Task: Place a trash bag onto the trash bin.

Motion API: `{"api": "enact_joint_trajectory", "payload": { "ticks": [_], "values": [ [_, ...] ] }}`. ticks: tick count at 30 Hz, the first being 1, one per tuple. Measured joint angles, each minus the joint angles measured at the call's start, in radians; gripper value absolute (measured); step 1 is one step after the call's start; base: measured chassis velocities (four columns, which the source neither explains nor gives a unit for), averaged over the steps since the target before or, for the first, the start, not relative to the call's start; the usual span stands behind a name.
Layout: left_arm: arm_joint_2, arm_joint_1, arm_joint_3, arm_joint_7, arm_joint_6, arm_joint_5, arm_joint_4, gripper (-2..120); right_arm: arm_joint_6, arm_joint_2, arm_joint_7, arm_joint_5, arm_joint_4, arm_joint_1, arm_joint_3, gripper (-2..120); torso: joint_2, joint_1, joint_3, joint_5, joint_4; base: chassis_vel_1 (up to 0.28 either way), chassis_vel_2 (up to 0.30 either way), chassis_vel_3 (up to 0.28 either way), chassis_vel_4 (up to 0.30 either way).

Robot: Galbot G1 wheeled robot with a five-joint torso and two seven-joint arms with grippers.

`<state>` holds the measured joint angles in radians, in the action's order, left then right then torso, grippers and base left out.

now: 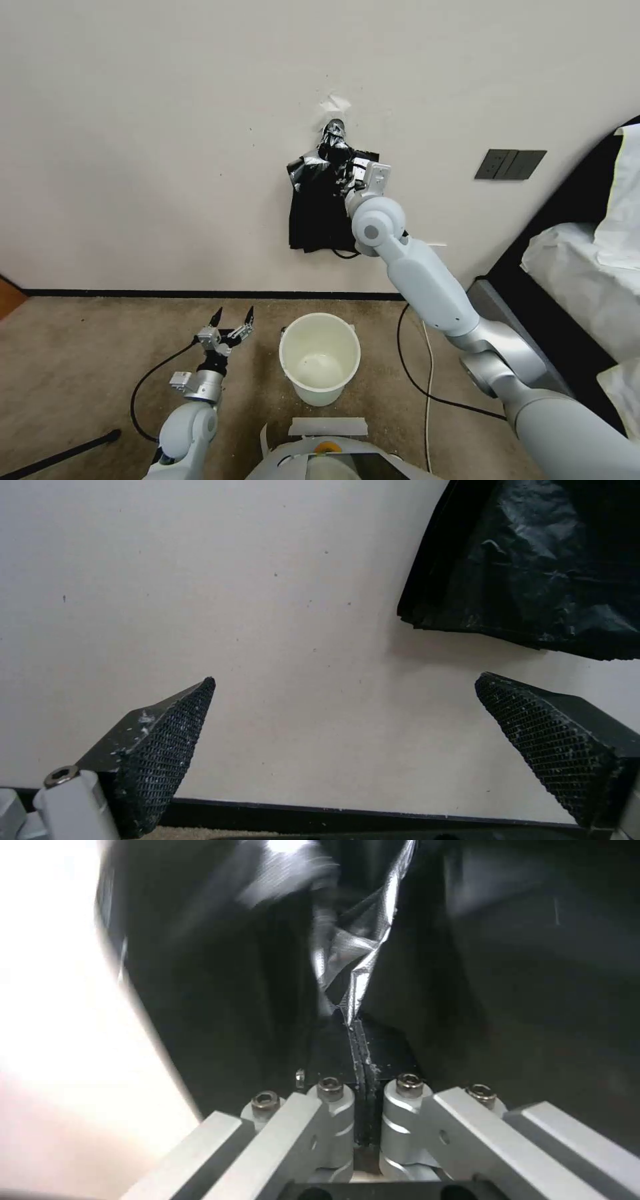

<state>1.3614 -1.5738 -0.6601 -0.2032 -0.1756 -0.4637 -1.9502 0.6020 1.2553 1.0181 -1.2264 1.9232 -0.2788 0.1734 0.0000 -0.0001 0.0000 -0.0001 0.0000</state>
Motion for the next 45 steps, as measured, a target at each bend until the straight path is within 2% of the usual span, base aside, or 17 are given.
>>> {"api": "enact_joint_trajectory", "payload": {
  "ticks": [13, 16, 18, 19, 20, 22, 23, 24, 27, 29, 32, 34, 35, 39, 42, 44, 45],
  "values": [
    [-0.083, 0.041, 0.029, -0.018, 0.004, -0.031, -0.025, 100, 0.008, 0.020, -0.031, 0.134, 0.094, -0.260, 0.000, 0, 0.000, 0.000, 0.000, -0.0001, 0.0000, 0.000, 0.000, 0.000, 0.000],
    [-0.190, 0.130, 0.071, -0.035, 0.028, -0.124, -0.054, 100, 0.012, 0.014, -0.042, 0.158, 0.107, -0.302, 0.008, 0, 0.000, 0.000, 0.000, 0.0000, 0.0002, 0.000, 0.000, 0.000, 0.000],
    [-0.190, 0.130, 0.071, -0.035, 0.028, -0.124, -0.054, 100, 0.012, 0.014, -0.042, 0.158, 0.107, -0.302, 0.008, 0, 0.000, 0.000, 0.000, 0.0000, 0.0002, 0.000, 0.000, 0.000, 0.000],
    [-0.279, 0.217, 0.120, -0.027, 0.047, -0.242, -0.072, 100, 0.012, 0.012, -0.051, 0.168, 0.109, -0.309, 0.026, 0, 0.000, 0.000, 0.000, -0.0003, -0.0005, 0.000, 0.000, 0.000, 0.000],
    [-0.279, 0.217, 0.120, -0.027, 0.047, -0.242, -0.072, 100, 0.012, 0.012, -0.051, 0.168, 0.109, -0.309, 0.026, 0, 0.000, 0.000, 0.000, -0.0003, -0.0005, 0.000, 0.000, 0.000, 0.000],
    [-0.419, 0.355, 0.209, -0.014, 0.061, -0.435, -0.085, 100, 0.012, 0.031, -0.063, 0.181, 0.091, -0.287, 0.064, 0, 0.000, 0.000, 0.000, 0.0004, 0.0006, 0.000, 0.000, 0.000, 0.000],
    [-0.419, 0.355, 0.209, -0.014, 0.061, -0.435, -0.085, 100, 0.012, 0.031, -0.063, 0.181, 0.091, -0.287, 0.064, 0, 0.000, 0.000, 0.000, 0.0004, 0.0006, 0.000, 0.000, 0.000, 0.000],
    [-0.502, 0.471, 0.301, -0.010, 0.063, -0.527, -0.071, 100, 0.013, 0.036, -0.063, 0.183, 0.086, -0.278, 0.072, 0, 0.000, 0.000, 0.000, -0.0005, 0.0006, 0.000, 0.000, 0.000, 0.000],
    [-0.547, 0.560, 0.362, -0.005, 0.063, -0.584, -0.057, 100, 0.014, 0.037, -0.062, 0.183, 0.085, -0.274, 0.074, 0, 0.000, 0.000, 0.000, -0.0002, 0.0001, 0.000, 0.000, 0.000, 0.000],
    [-0.612, 0.796, 0.526, 0.019, 0.063, -0.700, -0.014, 100, 0.018, 0.029, -0.060, 0.190, 0.085, -0.274, 0.075, 0, 0.000, 0.000, 0.000, 0.0001, -0.0006, 0.000, 0.000, 0.000, 0.000],
    [-0.618, 0.846, 0.564, 0.024, 0.063, -0.709, -0.001, 100, 0.018, 0.027, -0.060, 0.192, 0.085, -0.275, 0.075, 0, 0.000, 0.000, 0.000, 0.0000, -0.0006, 0.000, 0.000, 0.000, 0.000],
    [-0.611, 1.021, 0.707, 0.040, 0.060, -0.723, 0.065, 100, 0.018, 0.024, -0.059, 0.199, 0.085, -0.274, 0.075, 0, 0.000, 0.000, 0.000, -0.0001, 0.0000, 0.000, 0.000, 0.000, 0.000],
    [-0.611, 1.021, 0.707, 0.040, 0.060, -0.723, 0.065, 100, 0.018, 0.024, -0.059, 0.199, 0.085, -0.274, 0.075, 0, 0.000, 0.000, 0.000, -0.0001, 0.0000, 0.000, 0.000, 0.000, 0.000],
    [-0.539, 1.214, 0.899, 0.108, 0.065, -0.716, 0.158, 100, 0.018, 0.023, -0.061, 0.203, 0.084, -0.263, 0.070, 0, 0.000, 0.000, 0.000, 0.0003, -0.0002, 0.000, 0.000, 0.000, 0.000],
    [-0.523, 1.237, 0.921, 0.119, 0.068, -0.702, 0.173, 100, 0.017, 0.022, -0.062, 0.204, 0.084, -0.263, 0.069, 0, 0.000, 0.000, 0.000, 0.0004, -0.0003, 0.000, 0.000, 0.000, 0.000],
    [-0.472, 1.280, 0.962, 0.207, 0.097, -0.661, 0.202, 100, 0.016, 0.020, -0.069, 0.209, 0.085, -0.265, 0.059, 0, 0.000, 0.000, 0.000, 0.0002, 0.0000, 0.000, 0.000, 0.000, 0.000],
    [-0.472, 1.280, 0.962, 0.207, 0.097, -0.661, 0.202, 100, 0.016, 0.020, -0.069, 0.209, 0.085, -0.265, 0.059, 0, 0.000, 0.000, 0.000, 0.0002, 0.0000, 0.000, 0.000, 0.000, 0.000]
  ]
}}
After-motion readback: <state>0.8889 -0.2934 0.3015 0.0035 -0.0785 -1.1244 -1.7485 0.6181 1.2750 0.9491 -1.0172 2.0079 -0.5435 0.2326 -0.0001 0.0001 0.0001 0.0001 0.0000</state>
